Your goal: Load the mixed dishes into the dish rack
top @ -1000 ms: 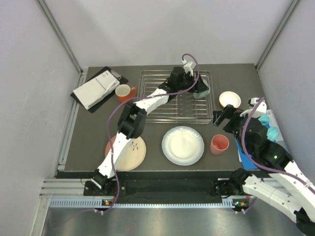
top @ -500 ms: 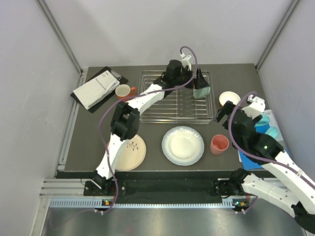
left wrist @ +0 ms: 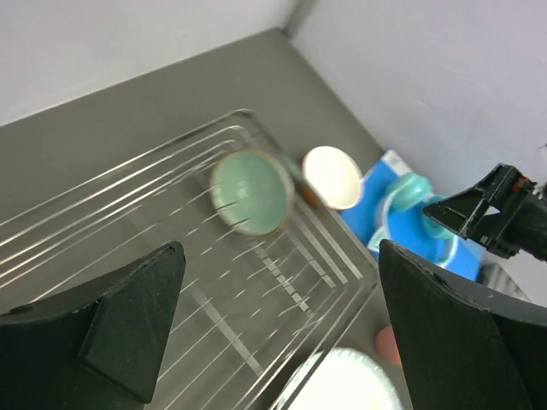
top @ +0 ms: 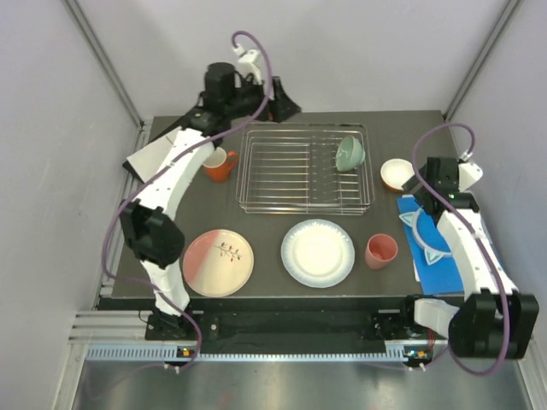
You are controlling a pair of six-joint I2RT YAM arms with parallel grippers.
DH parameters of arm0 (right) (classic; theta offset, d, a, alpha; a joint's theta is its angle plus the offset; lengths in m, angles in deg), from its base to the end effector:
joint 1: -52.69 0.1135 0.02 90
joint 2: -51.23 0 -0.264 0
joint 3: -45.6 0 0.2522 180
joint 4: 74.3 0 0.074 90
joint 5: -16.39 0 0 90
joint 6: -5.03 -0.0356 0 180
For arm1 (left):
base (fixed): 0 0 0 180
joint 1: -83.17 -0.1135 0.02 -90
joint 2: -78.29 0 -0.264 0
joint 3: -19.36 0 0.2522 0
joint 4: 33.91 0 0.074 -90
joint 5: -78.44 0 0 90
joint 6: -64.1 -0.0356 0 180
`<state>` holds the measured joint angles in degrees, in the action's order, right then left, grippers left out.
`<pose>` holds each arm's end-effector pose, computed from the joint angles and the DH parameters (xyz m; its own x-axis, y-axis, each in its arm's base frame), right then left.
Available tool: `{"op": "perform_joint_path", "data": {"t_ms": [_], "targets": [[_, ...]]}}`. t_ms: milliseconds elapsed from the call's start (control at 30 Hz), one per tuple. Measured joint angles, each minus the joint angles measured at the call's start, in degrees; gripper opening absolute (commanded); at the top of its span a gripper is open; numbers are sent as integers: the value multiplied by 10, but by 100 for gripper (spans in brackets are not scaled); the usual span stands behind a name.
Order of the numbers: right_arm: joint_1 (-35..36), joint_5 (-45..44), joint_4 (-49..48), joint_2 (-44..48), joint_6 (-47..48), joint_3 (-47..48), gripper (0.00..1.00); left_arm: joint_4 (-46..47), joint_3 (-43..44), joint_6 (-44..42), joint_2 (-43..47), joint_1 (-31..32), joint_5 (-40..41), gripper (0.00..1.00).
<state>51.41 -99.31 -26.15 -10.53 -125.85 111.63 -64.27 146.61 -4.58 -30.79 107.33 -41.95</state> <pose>0.2226 -0.0204 0.2913 -0.3062 0.5967 -0.7417 0.7050 0.6657 0.2445 0.4016 -0.1999 0.4195 -0.4719 -0.1321 -0.8717 0.6791 0.5761 -0.4549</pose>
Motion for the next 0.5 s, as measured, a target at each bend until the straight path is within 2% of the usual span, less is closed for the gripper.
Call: {"op": "perform_joint_path", "data": {"t_ms": [200, 500], "targets": [[-7, 94, -36, -105, 3, 23, 100, -71, -91, -66, 107, -95, 26, 99], [-18, 131, -79, -170, 3, 72, 100, -165, -190, -156, 212, -96, 90, 99]]}}
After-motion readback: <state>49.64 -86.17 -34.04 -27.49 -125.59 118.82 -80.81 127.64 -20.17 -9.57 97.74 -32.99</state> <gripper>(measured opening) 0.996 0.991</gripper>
